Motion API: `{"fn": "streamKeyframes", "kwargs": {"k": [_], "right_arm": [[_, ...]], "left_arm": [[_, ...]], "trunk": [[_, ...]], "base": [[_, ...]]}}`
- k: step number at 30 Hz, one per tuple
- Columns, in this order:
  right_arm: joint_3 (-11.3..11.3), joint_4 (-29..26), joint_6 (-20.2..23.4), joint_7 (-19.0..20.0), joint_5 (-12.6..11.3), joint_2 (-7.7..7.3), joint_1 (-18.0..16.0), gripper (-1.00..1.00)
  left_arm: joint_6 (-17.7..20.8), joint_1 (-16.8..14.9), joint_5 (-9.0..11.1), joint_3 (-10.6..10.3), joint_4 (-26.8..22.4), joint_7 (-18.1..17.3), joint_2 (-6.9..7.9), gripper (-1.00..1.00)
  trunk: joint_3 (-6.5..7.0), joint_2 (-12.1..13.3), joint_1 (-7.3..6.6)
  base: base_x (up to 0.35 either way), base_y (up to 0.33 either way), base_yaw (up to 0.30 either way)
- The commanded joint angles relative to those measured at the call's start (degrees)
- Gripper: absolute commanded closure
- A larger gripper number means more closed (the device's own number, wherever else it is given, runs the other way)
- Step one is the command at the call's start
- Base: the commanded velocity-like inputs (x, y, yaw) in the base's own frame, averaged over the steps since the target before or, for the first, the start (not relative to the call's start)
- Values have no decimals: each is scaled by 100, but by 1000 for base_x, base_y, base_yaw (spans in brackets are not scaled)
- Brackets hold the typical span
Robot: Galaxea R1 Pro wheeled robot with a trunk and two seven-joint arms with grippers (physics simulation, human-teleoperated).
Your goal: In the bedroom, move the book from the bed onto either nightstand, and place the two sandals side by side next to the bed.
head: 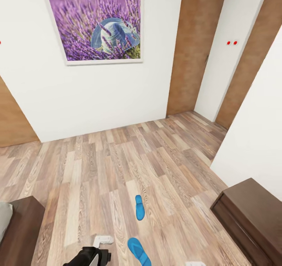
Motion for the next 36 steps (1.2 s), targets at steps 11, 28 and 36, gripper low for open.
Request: {"fn": "streamKeyframes", "kwargs": {"k": [11,28,36], "right_arm": [[19,-9,37,-33,-4,2,-3,-100],[19,-6,37,-37,-11,3,-3,-100],[19,-4,37,-41,-11,3,-3,-100]], "left_arm": [[34,1,-8,8,-15,14,-5,-100],[36,1,-1,8,-15,14,-7,-100],[36,1,5,8,-15,14,-7,-100]], "trunk": [[-5,-3,0],[-5,-3,0],[-5,-3,0]], "base": [[0,1,-284],[0,25,-284],[0,209,-284]]}}
